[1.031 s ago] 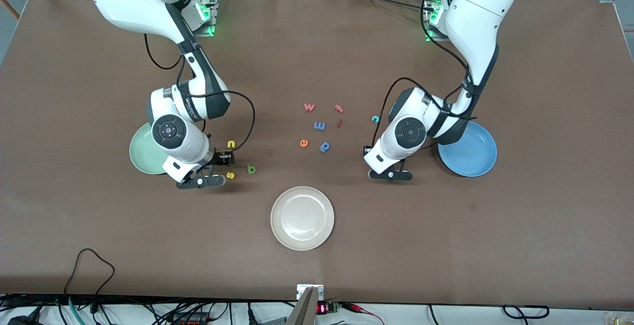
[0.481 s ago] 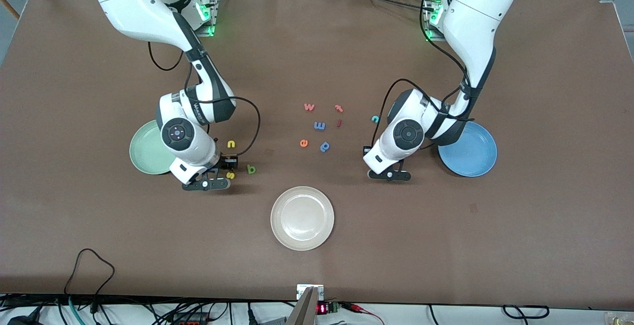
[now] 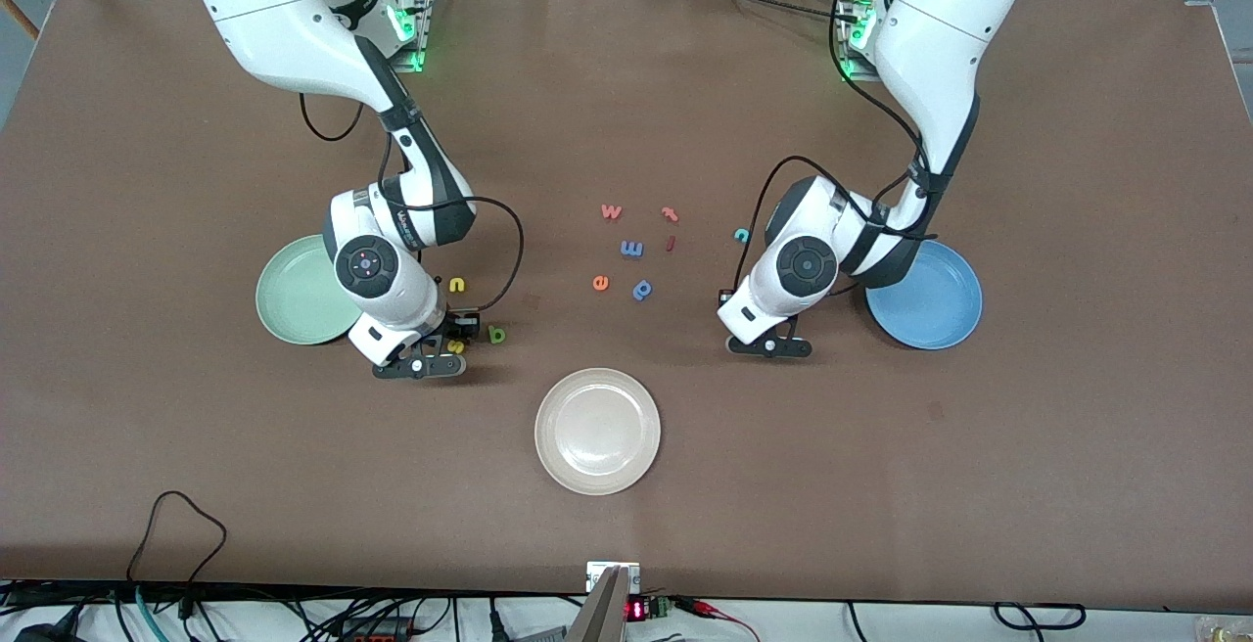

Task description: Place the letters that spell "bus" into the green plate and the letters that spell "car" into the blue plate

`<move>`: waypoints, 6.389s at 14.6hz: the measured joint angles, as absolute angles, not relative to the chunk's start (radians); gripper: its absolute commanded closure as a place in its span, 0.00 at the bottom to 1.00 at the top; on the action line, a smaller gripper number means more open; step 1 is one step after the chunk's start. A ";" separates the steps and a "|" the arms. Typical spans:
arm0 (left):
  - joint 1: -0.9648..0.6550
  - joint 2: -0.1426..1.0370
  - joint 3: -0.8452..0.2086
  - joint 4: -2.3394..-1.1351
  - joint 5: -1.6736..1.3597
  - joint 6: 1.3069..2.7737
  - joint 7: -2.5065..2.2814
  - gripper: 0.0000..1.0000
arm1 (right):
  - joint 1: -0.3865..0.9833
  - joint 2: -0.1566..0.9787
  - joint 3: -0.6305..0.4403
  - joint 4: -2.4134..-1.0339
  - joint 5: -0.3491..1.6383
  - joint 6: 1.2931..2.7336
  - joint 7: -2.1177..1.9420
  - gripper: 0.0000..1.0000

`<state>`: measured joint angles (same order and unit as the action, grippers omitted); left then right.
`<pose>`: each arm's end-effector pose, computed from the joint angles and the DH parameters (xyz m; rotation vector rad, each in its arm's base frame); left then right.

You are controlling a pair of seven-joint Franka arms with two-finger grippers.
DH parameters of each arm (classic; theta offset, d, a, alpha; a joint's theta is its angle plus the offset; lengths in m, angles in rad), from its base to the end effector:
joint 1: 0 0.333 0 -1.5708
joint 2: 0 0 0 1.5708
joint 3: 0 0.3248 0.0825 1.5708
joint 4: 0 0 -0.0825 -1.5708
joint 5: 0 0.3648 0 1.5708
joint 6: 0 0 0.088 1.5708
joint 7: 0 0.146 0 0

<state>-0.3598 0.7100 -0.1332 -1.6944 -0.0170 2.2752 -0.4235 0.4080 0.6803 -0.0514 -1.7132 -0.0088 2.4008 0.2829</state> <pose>0.5748 -0.3035 0.1584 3.0962 -0.0483 -0.2412 0.6235 0.2347 0.1775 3.1044 0.1425 0.0306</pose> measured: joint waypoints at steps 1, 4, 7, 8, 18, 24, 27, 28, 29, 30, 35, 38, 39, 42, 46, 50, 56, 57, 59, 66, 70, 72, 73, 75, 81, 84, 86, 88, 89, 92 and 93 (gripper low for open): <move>-0.357 0.702 -0.131 -1.686 -0.017 2.254 -0.424 0.99 | 0.408 0.686 -0.051 -1.713 -0.009 2.413 0.283 0.41; -0.307 0.626 -0.108 -1.655 -0.017 2.098 -0.423 0.99 | 0.408 0.702 -0.051 -1.713 -0.009 2.430 0.283 0.42; -0.150 0.543 -0.098 -1.661 -0.014 1.969 -0.321 0.99 | 0.409 0.711 -0.051 -1.713 -0.009 2.437 0.283 0.43; -0.092 0.534 -0.097 -1.672 -0.014 1.952 -0.263 0.99 | 0.409 0.713 -0.051 -1.713 -0.009 2.438 0.283 0.43; 0.075 0.534 -0.106 -1.946 0.019 2.170 -0.077 0.44 | 0.411 0.713 -0.050 -1.712 -0.009 2.439 0.283 0.69; 0.074 0.502 -0.117 -1.931 0.020 2.148 -0.076 0.00 | 0.412 0.711 -0.048 -1.711 -0.009 2.439 0.283 0.82; 0.066 0.451 -0.152 -1.875 0.020 2.056 -0.076 0.00 | 0.411 0.711 -0.048 -1.711 -0.009 2.439 0.281 0.86; 0.063 0.443 -0.181 -1.863 0.020 2.048 -0.083 0.04 | 0.411 0.711 -0.050 -1.710 -0.009 2.439 0.279 0.87; 0.053 0.444 -0.210 -1.856 0.020 2.047 -0.103 0.09 | 0.408 0.709 -0.055 -1.707 -0.010 2.437 0.277 0.89; 0.029 0.453 -0.229 -1.850 0.020 2.048 -0.129 0.14 | 0.401 0.703 -0.060 -1.703 -0.011 2.423 0.271 0.89; -0.149 0.566 -0.243 -1.801 0.020 2.122 -0.331 0.29 | 0.295 0.573 -0.071 -1.703 -0.011 2.161 0.139 0.88; -0.178 0.621 -0.243 -1.799 0.020 2.171 -0.428 0.34 | 0.196 0.483 -0.073 -1.777 -0.011 2.089 0.017 0.87; -0.182 0.634 -0.243 -1.799 0.020 2.183 -0.450 0.34 | 0.162 0.463 -0.074 -1.816 -0.012 2.090 -0.020 0.87; -0.188 0.649 -0.243 -1.799 0.020 2.191 -0.486 0.37 | 0.074 0.440 -0.075 -1.912 -0.012 2.113 -0.106 0.60; -0.188 0.651 -0.242 -1.814 0.020 2.190 -0.501 0.38 | 0.035 0.440 -0.073 -1.986 -0.012 2.206 -0.134 0.00; -0.190 0.651 -0.243 -1.823 0.020 2.190 -0.506 0.38 | 0.070 0.426 -0.057 -1.985 -0.010 2.222 -0.123 0.00; -0.195 0.651 -0.250 -1.830 0.020 2.191 -0.517 0.51 | 0.266 0.424 -0.034 -1.986 -0.008 2.281 0.056 0.22; -0.198 0.651 -0.251 -1.830 0.020 2.191 -0.521 0.58 | 0.296 0.428 -0.034 -1.987 -0.008 2.289 0.091 0.26; -0.202 0.651 -0.253 -1.830 0.020 2.191 -0.524 0.73 | 0.339 0.437 -0.033 -1.989 -0.008 2.305 0.158 0.26; -0.196 0.648 -0.255 -1.828 0.020 2.191 -0.528 0.88 | 0.414 0.501 -0.032 -2.002 -0.008 2.392 0.287 0.39; -0.115 0.580 -0.244 -1.816 0.023 2.092 -0.516 0.88 | 0.420 0.512 -0.032 -2.002 -0.008 2.408 0.296 0.42; -0.027 0.535 -0.240 -1.817 0.027 2.035 -0.454 0.88 | 0.420 0.516 -0.032 -2.002 -0.004 2.417 0.297 0.43; 0.025 0.523 -0.238 -1.819 0.028 2.023 -0.410 0.88 | 0.422 0.519 -0.032 -2.002 -0.004 2.422 0.297 0.43; 0.109 0.521 -0.234 -1.828 0.028 2.021 -0.331 0.87 | 0.431 0.525 -0.032 -2.002 -0.003 2.431 0.298 0.43; 0.229 0.545 -0.231 -1.859 0.098 2.027 -0.202 0.85 | 0.438 0.535 -0.032 -2.002 0.001 2.437 0.302 0.53; 0.263 0.573 -0.230 -1.866 0.099 2.061 -0.156 0.00 | 0.438 0.536 -0.032 -2.002 0.001 2.437 0.303 0.63; 0.268 0.580 -0.234 -1.867 0.099 2.070 -0.144 0.00 | 0.438 0.538 -0.032 -2.002 0.001 2.437 0.303 0.71; 0.267 0.570 -0.259 -1.861 0.099 2.067 -0.141 0.00 | 0.438 0.538 -0.032 -2.002 0.003 2.440 0.304 0.81; 0.267 0.558 -0.286 -1.857 0.099 2.056 -0.141 0.00 | 0.438 0.538 -0.032 -2.002 0.003 2.440 0.304 0.87; 0.262 0.514 -0.403 -1.855 0.099 2.003 -0.149 0.08 | 0.438 0.537 -0.034 -2.000 0.004 2.443 0.304 0.90; 0.258 0.511 -0.449 -1.855 0.099 2.000 -0.165 0.09 | 0.437 0.533 -0.037 -1.998 0.004 2.444 0.302 0.90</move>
<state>0.2576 0.5110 -0.4487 -1.8554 0.0992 2.0004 -0.1650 0.4368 0.5327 -0.0369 -1.9975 0.0036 2.4444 0.3017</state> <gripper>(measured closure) 0.004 0.740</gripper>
